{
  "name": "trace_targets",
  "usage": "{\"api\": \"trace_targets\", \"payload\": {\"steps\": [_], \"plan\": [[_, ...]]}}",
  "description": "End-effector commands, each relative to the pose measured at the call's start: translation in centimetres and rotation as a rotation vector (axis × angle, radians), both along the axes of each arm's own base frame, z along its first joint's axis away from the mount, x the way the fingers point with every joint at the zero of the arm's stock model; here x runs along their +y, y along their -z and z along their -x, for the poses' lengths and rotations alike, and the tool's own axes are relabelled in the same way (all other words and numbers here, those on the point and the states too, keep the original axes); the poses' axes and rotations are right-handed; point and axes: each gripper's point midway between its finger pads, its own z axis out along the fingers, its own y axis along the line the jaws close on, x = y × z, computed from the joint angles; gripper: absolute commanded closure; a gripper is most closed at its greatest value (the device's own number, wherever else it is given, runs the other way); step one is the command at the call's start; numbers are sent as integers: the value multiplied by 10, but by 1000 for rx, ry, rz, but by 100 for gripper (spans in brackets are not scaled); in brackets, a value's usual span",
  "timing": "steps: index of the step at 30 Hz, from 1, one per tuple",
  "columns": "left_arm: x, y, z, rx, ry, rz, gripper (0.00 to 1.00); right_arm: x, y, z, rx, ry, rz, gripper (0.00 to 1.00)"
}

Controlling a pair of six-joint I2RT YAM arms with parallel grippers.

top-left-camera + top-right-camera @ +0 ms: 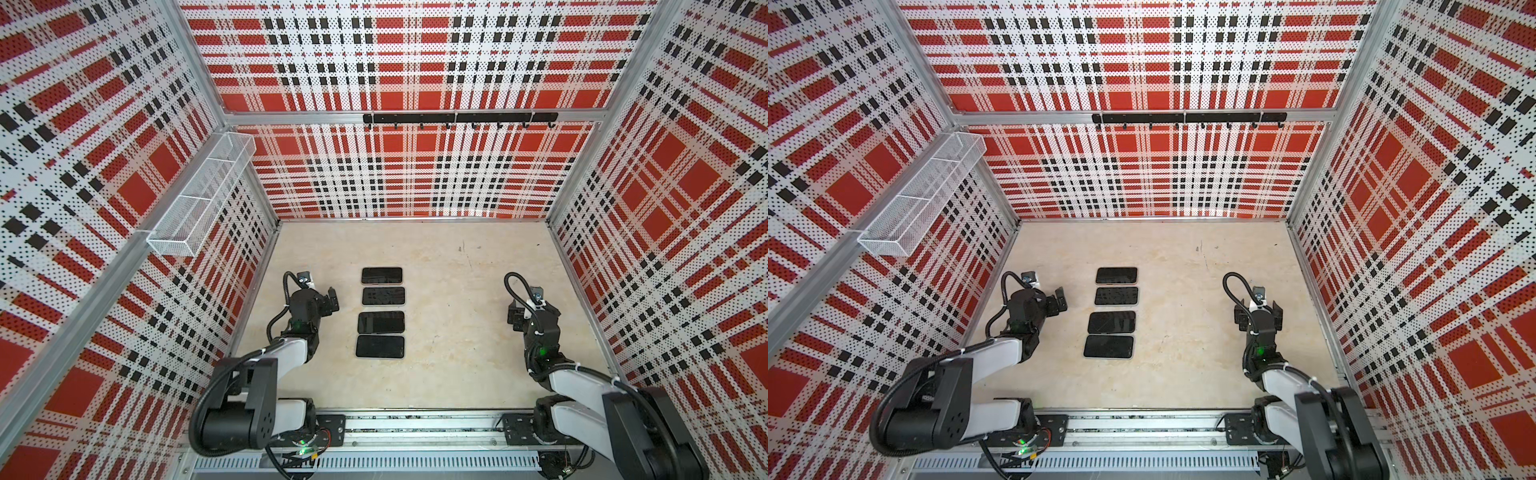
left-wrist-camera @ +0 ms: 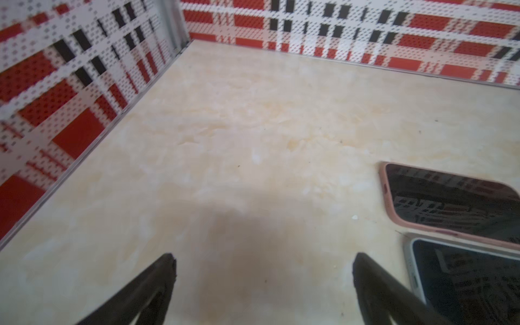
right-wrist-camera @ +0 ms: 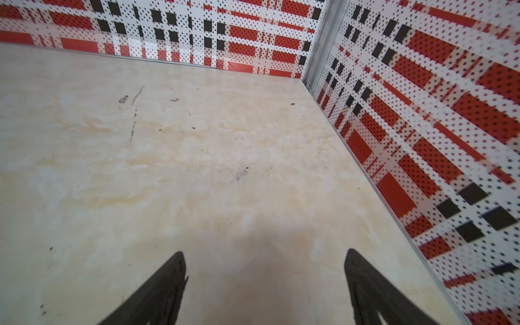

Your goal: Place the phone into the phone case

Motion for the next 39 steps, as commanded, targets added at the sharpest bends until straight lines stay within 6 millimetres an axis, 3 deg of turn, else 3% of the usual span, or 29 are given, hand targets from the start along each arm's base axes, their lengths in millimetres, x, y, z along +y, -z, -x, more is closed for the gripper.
{"api": "trace_targets", "payload": {"steps": [1,4,5,9,12,14,39], "plan": [[-29,-34,-19,-188,188,-76,1,22,-49,-31,-227,-139,-33,9],[-41,-18,-21,-186,252,-90,1,43,-35,-52,-186,-288,-55,6],[-42,-21,-26,-209,256,-84,0,44,-26,-57,-163,-296,-61,6],[-22,-15,-41,-144,135,-69,1,32,-13,-67,-119,-285,-132,1],[-19,-14,-42,-136,113,-75,1,18,-7,-83,-67,-206,-161,0],[-19,-13,-43,-134,110,-75,1,19,-1,-84,-23,-205,-152,0],[-22,-17,-39,-155,98,-108,1,20,-4,-85,-40,-200,-129,0]]}}
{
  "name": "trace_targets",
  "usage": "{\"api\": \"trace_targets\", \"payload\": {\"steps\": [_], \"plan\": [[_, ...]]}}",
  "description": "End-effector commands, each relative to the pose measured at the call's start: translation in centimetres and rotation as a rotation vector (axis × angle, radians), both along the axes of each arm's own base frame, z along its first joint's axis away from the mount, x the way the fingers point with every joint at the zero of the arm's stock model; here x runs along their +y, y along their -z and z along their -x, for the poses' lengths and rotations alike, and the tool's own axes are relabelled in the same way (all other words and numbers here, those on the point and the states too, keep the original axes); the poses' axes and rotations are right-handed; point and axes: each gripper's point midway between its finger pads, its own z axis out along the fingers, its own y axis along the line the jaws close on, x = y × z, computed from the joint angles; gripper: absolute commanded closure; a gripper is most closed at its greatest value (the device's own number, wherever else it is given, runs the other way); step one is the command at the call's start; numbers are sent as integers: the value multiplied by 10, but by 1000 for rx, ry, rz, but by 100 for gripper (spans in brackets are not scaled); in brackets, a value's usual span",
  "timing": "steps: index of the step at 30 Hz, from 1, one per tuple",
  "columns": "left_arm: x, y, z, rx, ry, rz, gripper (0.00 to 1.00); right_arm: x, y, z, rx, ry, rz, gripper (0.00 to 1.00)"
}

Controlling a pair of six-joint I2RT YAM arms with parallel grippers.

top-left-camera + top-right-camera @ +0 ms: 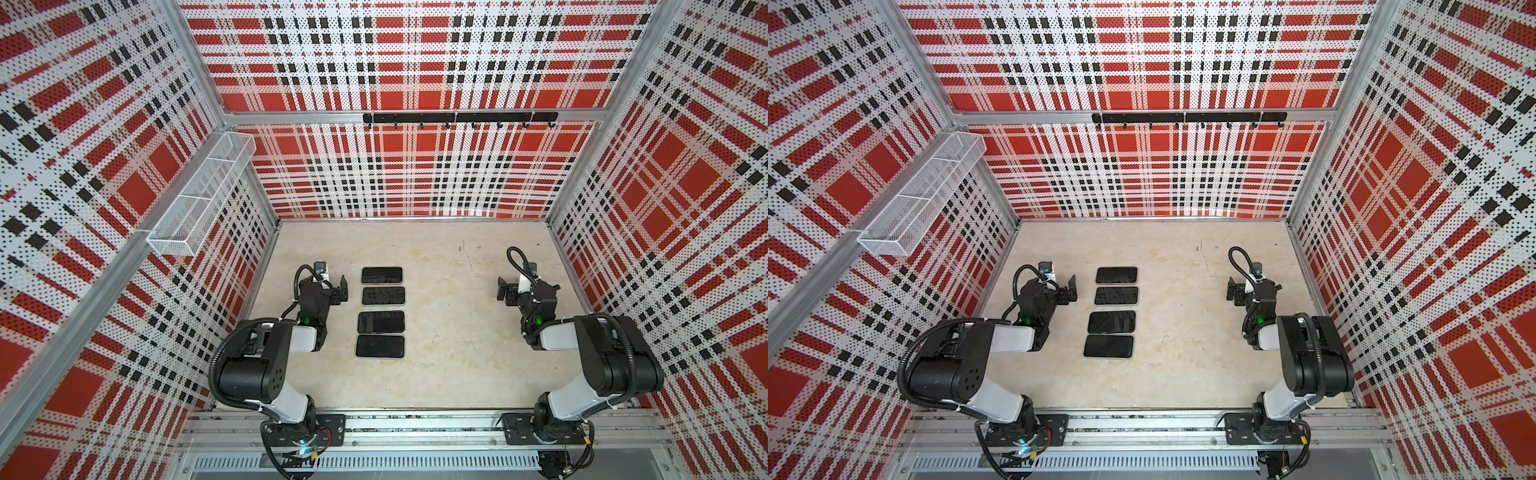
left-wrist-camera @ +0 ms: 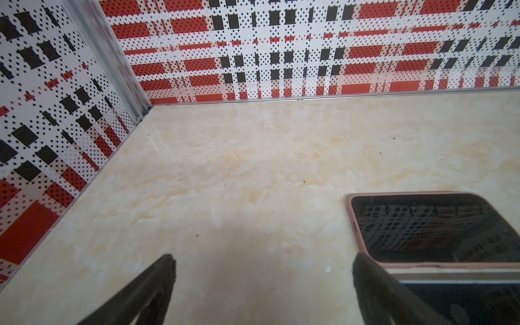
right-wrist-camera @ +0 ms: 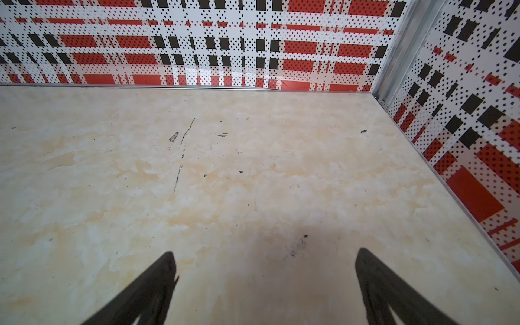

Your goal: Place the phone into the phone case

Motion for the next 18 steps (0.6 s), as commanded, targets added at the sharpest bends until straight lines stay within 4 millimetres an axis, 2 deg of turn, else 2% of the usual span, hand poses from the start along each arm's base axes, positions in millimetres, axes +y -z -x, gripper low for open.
{"api": "trace_targets", "payload": {"steps": [1,18], "plan": [[2,-8,-1,-35,-9,-3,0,2,-10,-3,-39,-3,11,0],[2,-8,-1,-35,-8,-2,1,2,-9,-4,-37,-2,12,0]]}}
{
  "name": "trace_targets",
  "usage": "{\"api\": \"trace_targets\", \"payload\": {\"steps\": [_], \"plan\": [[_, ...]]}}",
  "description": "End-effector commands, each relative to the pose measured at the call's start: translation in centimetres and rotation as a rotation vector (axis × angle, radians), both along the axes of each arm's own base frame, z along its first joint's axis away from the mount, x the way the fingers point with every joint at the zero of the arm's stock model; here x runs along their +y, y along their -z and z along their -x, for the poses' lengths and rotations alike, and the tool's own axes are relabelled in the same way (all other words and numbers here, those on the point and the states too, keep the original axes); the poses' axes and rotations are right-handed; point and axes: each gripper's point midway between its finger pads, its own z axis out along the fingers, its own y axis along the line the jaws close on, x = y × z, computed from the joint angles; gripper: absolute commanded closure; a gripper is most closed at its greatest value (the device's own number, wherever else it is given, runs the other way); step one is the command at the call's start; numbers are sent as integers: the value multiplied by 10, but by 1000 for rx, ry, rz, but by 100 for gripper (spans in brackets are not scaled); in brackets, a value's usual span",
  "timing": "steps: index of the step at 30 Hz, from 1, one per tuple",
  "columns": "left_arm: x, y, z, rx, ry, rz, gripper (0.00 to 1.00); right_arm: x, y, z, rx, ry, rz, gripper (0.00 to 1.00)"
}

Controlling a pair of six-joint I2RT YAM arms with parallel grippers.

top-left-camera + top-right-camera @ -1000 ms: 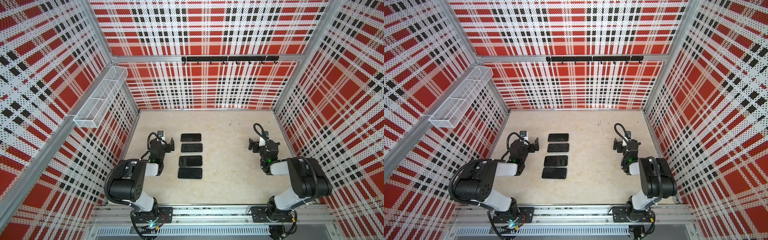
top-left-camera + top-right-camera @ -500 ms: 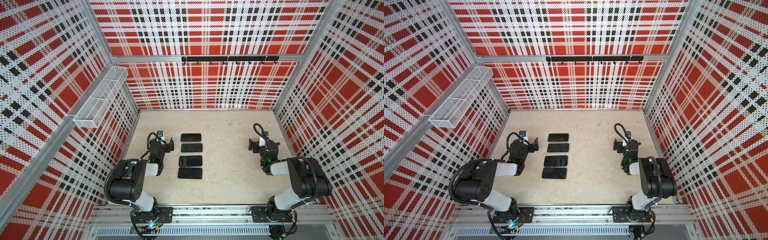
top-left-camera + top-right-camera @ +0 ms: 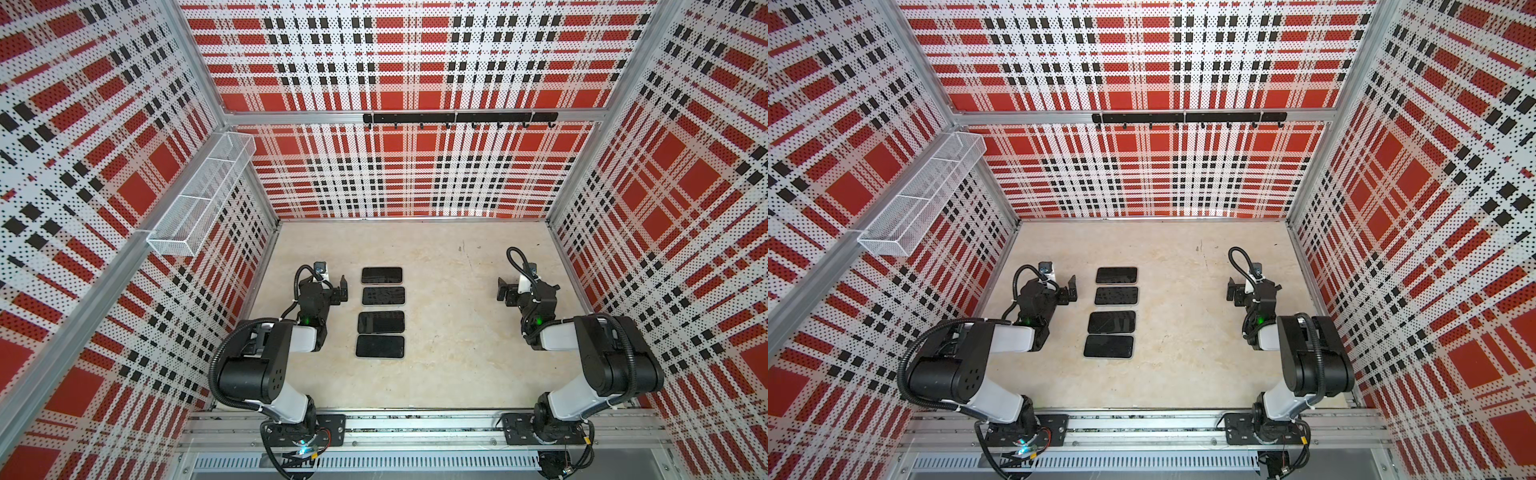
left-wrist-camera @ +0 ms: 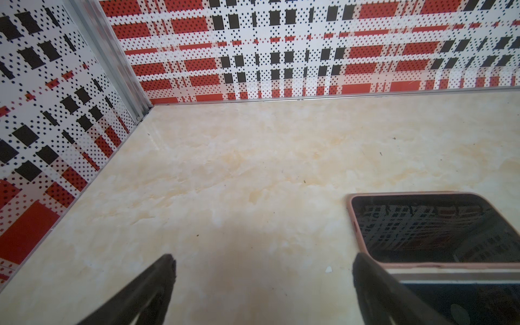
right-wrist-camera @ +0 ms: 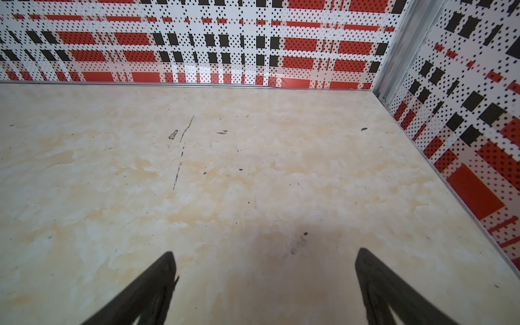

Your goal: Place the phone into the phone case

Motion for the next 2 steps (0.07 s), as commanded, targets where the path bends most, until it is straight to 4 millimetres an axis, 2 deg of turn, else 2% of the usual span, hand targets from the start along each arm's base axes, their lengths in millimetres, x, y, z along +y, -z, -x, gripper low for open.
{"api": "trace_targets", "payload": {"steps": [1,2], "plan": [[2,-7,0,-33,-9,-2,1,1,-11,-4,-44,-3,12,0],[2,-8,0,-34,-8,-2,0,1,-11,-4,-46,-2,12,0]]}}
